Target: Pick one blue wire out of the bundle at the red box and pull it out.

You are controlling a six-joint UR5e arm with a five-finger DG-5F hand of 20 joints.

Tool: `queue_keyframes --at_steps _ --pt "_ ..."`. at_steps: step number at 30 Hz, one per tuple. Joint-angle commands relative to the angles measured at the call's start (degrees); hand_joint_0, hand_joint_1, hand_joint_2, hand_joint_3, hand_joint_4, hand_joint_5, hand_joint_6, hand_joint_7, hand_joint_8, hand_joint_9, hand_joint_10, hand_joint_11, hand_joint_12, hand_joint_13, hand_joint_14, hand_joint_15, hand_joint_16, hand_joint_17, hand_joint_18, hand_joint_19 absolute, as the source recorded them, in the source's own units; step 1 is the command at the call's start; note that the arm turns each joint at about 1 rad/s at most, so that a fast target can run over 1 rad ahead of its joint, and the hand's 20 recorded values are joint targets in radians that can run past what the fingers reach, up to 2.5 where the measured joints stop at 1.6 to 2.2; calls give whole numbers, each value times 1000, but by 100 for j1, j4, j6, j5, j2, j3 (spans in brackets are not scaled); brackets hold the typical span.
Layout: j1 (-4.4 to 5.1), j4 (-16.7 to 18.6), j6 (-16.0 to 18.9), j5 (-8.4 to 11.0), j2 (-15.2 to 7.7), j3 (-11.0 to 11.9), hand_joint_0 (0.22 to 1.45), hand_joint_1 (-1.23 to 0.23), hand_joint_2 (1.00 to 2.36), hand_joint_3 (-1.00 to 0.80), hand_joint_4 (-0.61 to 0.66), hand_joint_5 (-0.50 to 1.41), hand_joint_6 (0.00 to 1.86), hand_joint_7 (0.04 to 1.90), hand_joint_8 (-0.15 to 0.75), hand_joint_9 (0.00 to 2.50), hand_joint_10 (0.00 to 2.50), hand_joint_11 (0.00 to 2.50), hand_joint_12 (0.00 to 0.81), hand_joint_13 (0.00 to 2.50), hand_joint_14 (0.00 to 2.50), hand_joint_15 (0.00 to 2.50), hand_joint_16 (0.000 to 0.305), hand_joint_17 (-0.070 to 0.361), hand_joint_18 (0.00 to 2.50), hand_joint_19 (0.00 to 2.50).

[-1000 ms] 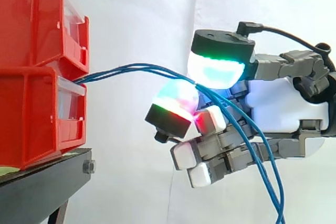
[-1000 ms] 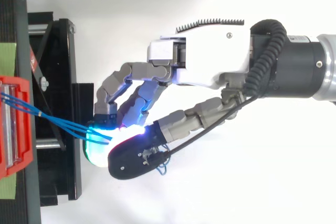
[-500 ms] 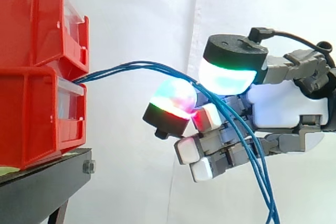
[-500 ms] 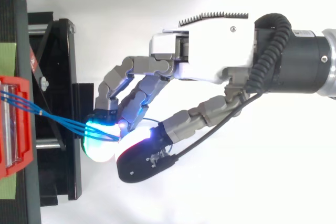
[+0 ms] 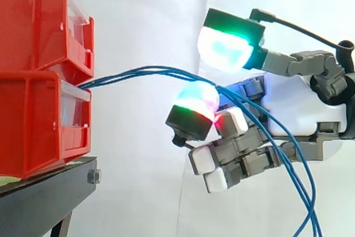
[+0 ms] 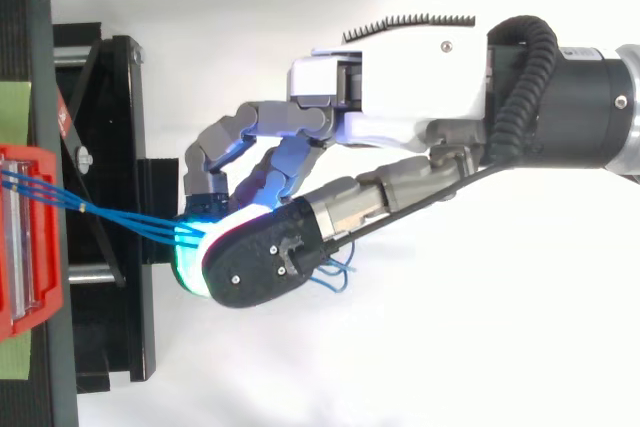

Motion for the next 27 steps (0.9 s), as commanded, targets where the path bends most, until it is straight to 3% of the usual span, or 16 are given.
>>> queue_keyframes --at_steps 1,5,14,24,27 --pt "-12 -12 -1 -28 1 7 610 -528 1010 -351 234 -52 635 1166 254 1082 25 604 354 783 22 514 60 135 481 546" --pt "-20 -12 -1 -28 1 -2 610 -637 1011 -213 264 -76 700 985 286 1158 25 768 392 819 21 507 66 149 542 519" --pt "-20 -20 -115 -28 27 -2 602 -707 1010 -129 344 -90 762 915 304 1166 25 783 409 819 20 510 70 157 554 509" --pt "-20 -47 -150 -20 53 -2 585 -817 1013 -248 358 -106 778 922 284 1096 23 795 376 773 22 525 63 143 503 519" --pt "-20 -56 -185 -20 71 -2 557 -760 1010 -338 329 -107 781 906 268 1102 24 804 361 769 23 524 60 136 480 540"
